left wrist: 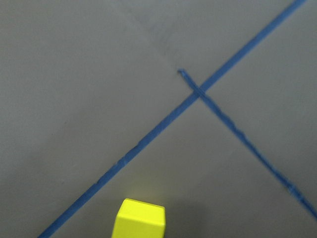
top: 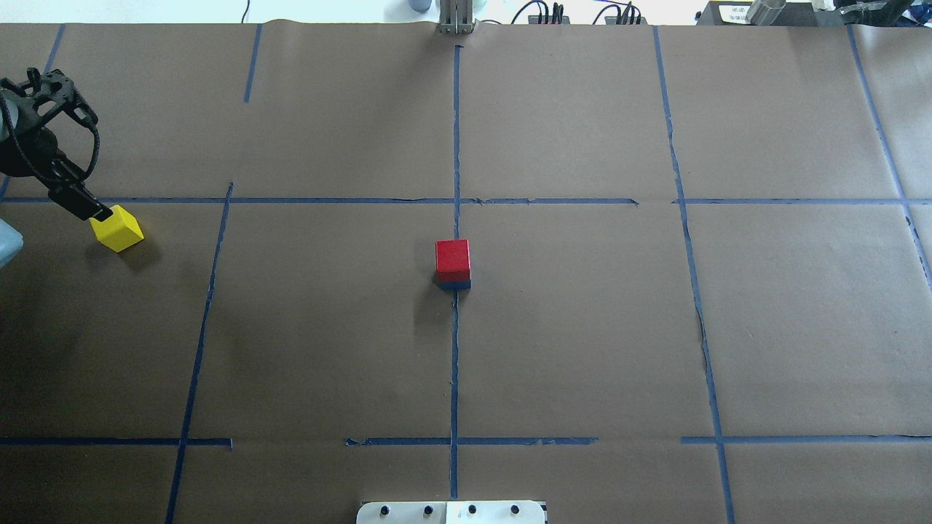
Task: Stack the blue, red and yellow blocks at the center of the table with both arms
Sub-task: 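Lower the left gripper onto the yellow cube and close it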
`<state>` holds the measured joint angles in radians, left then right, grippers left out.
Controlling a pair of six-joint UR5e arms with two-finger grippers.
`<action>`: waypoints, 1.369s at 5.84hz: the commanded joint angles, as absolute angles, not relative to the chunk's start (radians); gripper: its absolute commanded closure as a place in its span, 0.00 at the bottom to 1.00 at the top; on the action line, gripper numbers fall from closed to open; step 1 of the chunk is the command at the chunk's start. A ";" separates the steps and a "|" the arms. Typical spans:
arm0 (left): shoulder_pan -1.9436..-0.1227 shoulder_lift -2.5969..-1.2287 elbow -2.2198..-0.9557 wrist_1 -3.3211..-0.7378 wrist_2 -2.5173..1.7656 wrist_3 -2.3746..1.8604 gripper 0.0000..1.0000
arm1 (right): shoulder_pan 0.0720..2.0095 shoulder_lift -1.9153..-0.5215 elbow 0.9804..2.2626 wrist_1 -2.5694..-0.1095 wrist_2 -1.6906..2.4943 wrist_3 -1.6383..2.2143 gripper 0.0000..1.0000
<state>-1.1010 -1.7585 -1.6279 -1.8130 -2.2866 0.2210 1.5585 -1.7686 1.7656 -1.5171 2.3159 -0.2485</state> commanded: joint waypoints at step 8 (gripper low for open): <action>-1.009 -1.753 -1.450 -2.031 -2.286 0.144 0.00 | 1.559 -1.772 1.763 -1.517 2.315 -0.249 0.01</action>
<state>-1.0177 -1.7533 -1.4544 -2.0310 -2.2868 0.1443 1.5585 -1.7717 1.7628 -1.5171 2.3148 -0.2485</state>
